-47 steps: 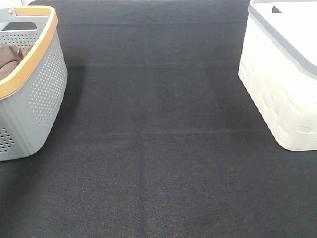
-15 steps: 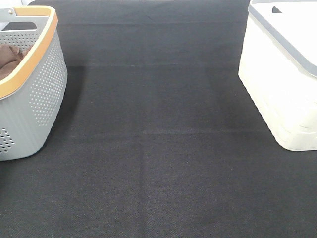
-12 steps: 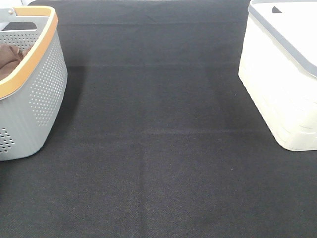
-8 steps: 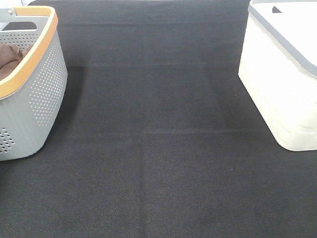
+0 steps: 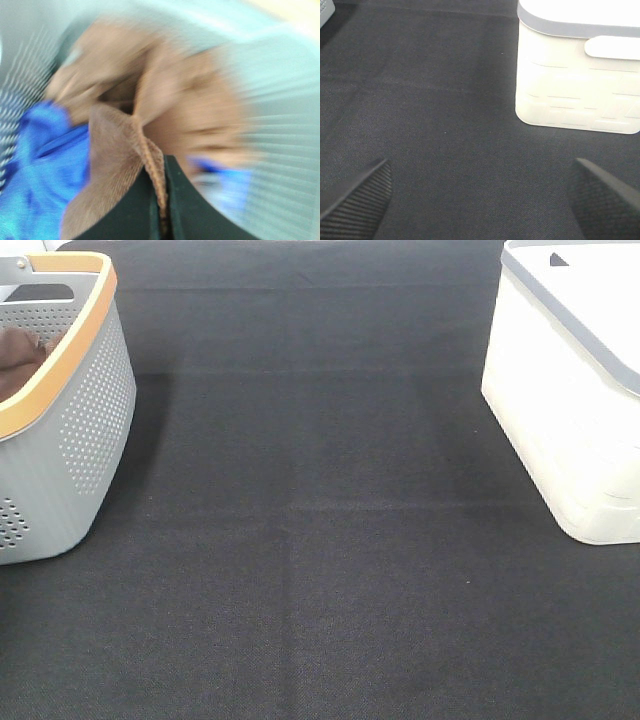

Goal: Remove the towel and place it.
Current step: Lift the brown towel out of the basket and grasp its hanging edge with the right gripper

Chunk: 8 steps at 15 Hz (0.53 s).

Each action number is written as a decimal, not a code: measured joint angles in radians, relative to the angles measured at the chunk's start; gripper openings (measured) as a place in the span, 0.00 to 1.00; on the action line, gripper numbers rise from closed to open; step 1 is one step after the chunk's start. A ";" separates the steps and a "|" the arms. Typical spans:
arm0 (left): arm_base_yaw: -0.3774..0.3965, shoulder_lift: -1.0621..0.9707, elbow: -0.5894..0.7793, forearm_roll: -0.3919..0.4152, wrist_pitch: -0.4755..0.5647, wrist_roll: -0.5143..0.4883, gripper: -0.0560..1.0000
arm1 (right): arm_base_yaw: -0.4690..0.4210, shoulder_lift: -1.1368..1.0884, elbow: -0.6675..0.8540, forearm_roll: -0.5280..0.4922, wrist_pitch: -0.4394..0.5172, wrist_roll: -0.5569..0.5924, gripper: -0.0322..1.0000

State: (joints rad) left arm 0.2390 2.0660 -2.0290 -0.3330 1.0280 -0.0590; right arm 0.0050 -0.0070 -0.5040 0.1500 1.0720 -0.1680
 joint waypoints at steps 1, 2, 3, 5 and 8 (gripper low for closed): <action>0.000 -0.044 0.000 -0.058 0.000 0.033 0.05 | 0.000 0.000 0.000 0.000 0.000 0.000 0.90; 0.000 -0.080 0.000 -0.113 0.000 0.076 0.05 | 0.000 0.000 0.000 0.000 0.000 0.000 0.90; -0.004 -0.116 0.000 -0.160 0.000 0.111 0.05 | 0.000 0.000 0.000 0.000 0.000 0.000 0.90; -0.033 -0.188 0.000 -0.210 -0.001 0.158 0.05 | 0.000 0.000 0.000 0.000 0.000 0.000 0.90; -0.128 -0.292 0.000 -0.226 -0.045 0.176 0.05 | 0.000 0.000 0.000 0.000 0.000 0.000 0.90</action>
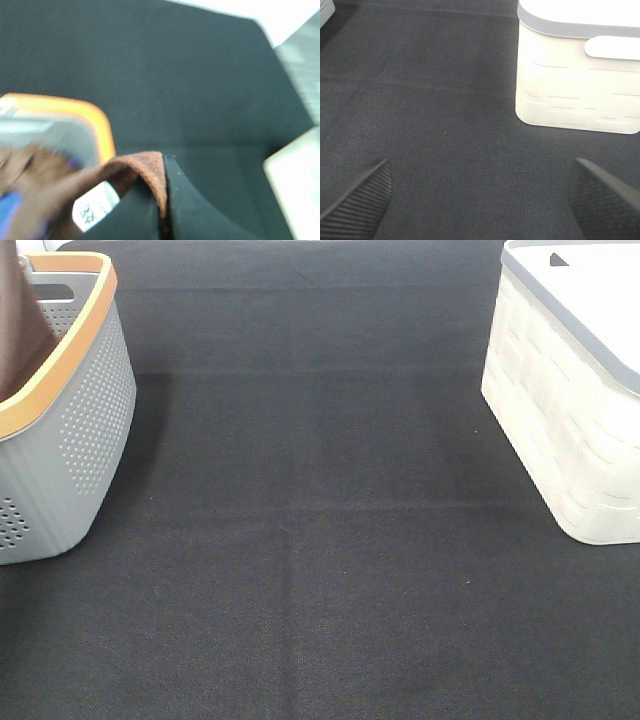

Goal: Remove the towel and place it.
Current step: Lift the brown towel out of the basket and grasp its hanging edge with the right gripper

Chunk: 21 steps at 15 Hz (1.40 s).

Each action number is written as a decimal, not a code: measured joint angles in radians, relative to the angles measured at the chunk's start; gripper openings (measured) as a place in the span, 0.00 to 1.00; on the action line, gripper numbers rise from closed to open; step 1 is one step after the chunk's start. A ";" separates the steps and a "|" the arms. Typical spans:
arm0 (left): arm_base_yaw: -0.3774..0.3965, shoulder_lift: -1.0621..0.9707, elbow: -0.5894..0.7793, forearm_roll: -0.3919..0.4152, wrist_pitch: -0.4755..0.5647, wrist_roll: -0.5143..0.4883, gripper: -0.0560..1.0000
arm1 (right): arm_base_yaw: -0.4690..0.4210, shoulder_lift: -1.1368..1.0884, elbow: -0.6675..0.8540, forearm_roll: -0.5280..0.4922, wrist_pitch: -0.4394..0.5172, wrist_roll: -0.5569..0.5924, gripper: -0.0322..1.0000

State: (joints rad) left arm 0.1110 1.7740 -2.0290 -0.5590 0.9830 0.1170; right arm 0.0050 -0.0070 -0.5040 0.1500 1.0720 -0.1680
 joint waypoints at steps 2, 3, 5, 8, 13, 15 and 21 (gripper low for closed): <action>-0.076 -0.060 0.000 -0.001 -0.068 0.000 0.05 | 0.000 0.000 0.000 0.000 0.000 0.000 0.90; -0.121 -0.083 0.000 -0.005 -0.104 0.000 0.05 | 0.000 0.000 0.000 0.004 0.000 0.000 0.90; -0.238 -0.116 -0.002 -0.051 -0.159 0.005 0.05 | 0.000 0.000 0.000 0.043 -0.001 0.000 0.90; -0.390 -0.116 -0.002 -0.083 -0.221 0.027 0.05 | 0.000 0.000 0.000 0.133 -0.023 0.000 0.90; -0.597 -0.116 -0.002 -0.085 -0.253 0.089 0.05 | 0.000 0.117 -0.009 0.309 -0.256 -0.018 0.90; -0.661 -0.116 -0.002 -0.086 -0.240 0.136 0.05 | 0.003 0.185 -0.009 0.410 -0.359 -0.060 0.90; -0.690 -0.116 -0.002 -0.094 0.038 0.538 0.05 | 0.142 0.434 -0.009 0.522 -0.430 -0.281 0.90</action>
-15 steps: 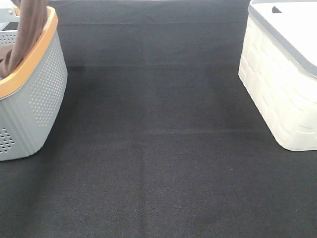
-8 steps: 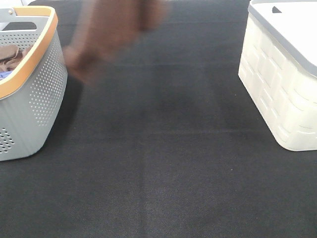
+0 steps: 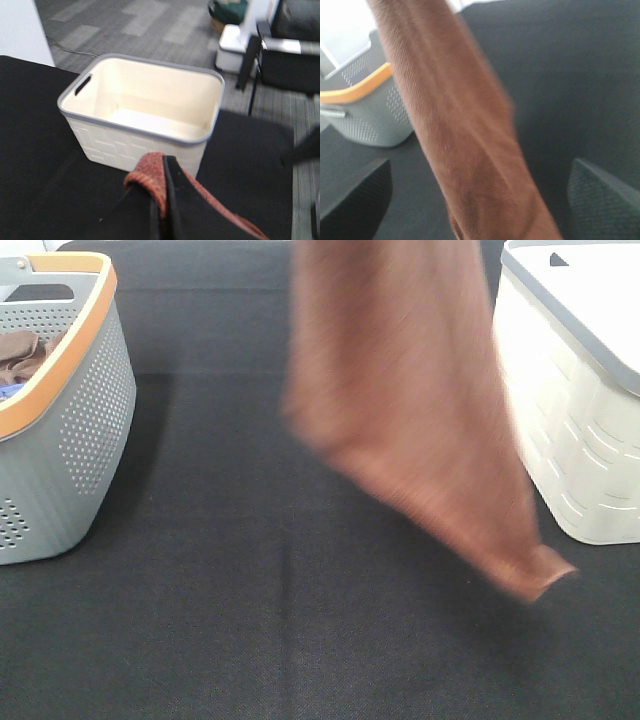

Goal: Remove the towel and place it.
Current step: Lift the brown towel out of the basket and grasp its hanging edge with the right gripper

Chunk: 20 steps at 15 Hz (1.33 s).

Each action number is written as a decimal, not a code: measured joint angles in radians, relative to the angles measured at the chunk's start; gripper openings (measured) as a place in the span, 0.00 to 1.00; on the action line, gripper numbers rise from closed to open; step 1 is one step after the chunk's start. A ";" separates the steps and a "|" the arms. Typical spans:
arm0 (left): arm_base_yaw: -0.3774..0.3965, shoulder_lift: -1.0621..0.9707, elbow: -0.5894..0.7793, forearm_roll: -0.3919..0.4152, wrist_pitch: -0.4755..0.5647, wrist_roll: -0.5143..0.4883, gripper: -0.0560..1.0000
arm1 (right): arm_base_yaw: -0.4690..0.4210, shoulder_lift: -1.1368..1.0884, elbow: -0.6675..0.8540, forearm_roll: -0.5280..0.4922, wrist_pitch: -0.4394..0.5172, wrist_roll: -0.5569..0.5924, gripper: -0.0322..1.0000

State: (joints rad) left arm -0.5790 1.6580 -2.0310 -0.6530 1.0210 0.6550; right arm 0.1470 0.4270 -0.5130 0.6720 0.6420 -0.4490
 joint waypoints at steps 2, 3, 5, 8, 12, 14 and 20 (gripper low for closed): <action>0.000 0.000 0.000 -0.013 0.092 0.125 0.05 | 0.006 0.140 0.000 0.099 -0.022 -0.140 0.90; 0.000 0.000 0.000 -0.013 0.122 0.149 0.05 | 0.007 0.184 0.000 0.163 -0.024 -0.211 0.90; 0.000 0.000 0.000 -0.013 0.183 0.230 0.05 | 0.007 0.256 -0.002 0.303 -0.025 -0.393 0.90; 0.000 0.000 0.000 -0.013 0.191 0.319 0.05 | 0.007 0.311 -0.029 0.467 -0.025 -0.599 0.90; 0.000 0.000 0.000 -0.020 0.191 0.349 0.05 | 0.007 0.331 -0.069 0.507 -0.026 -0.673 0.90; 0.000 0.000 0.000 -0.061 0.191 0.352 0.05 | 0.007 0.338 -0.072 0.509 -0.068 -0.681 0.90; 0.000 0.000 0.000 -0.200 0.195 0.406 0.05 | 0.007 0.481 -0.123 0.572 -0.163 -0.728 0.90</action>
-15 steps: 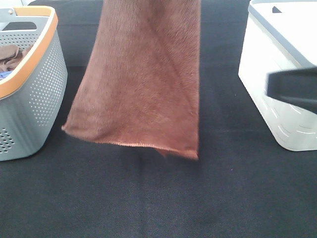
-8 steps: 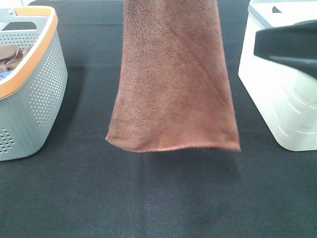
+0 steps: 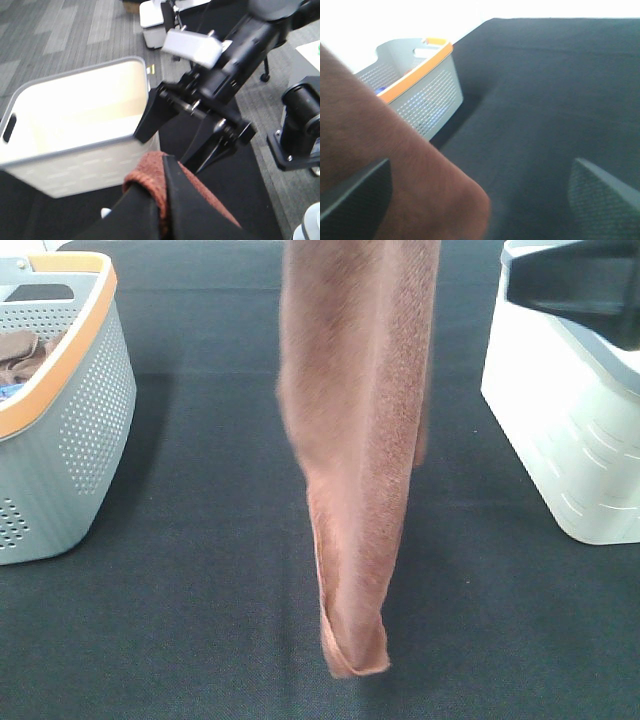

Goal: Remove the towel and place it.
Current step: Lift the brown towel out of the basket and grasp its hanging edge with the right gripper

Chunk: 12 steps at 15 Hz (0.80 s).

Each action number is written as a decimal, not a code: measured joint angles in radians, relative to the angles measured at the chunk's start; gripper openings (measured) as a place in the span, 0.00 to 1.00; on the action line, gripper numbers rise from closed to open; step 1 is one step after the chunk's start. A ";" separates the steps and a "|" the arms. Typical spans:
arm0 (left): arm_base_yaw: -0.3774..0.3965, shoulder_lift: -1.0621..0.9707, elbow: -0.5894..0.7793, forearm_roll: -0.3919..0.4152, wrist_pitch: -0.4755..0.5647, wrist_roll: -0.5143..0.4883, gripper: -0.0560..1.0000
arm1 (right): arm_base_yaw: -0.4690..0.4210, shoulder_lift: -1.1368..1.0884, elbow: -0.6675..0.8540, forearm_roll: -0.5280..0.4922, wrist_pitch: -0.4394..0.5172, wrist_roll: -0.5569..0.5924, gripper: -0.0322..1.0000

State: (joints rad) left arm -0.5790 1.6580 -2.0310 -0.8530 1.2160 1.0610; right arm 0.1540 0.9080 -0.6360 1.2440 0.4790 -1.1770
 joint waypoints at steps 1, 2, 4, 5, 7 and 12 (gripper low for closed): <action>0.000 0.000 0.000 -0.025 0.000 0.014 0.05 | 0.000 0.033 -0.015 0.029 0.050 -0.044 0.90; 0.000 0.000 0.000 -0.043 0.000 0.031 0.05 | 0.000 0.061 -0.030 0.064 0.117 -0.098 0.90; 0.000 0.000 0.000 -0.052 0.000 0.036 0.05 | 0.000 0.084 -0.041 0.121 0.198 -0.203 0.90; 0.000 0.000 0.000 -0.066 0.000 0.042 0.05 | 0.000 0.096 -0.042 0.146 0.238 -0.271 0.90; 0.000 0.000 0.000 -0.091 0.000 0.050 0.05 | 0.000 0.120 -0.042 0.182 0.328 -0.405 0.90; 0.000 0.000 0.000 -0.124 0.000 0.069 0.05 | 0.000 0.223 -0.050 0.237 0.491 -0.538 0.90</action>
State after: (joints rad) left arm -0.5790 1.6580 -2.0310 -0.9770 1.2160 1.1300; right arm 0.1540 1.1310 -0.6860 1.4810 0.9700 -1.7150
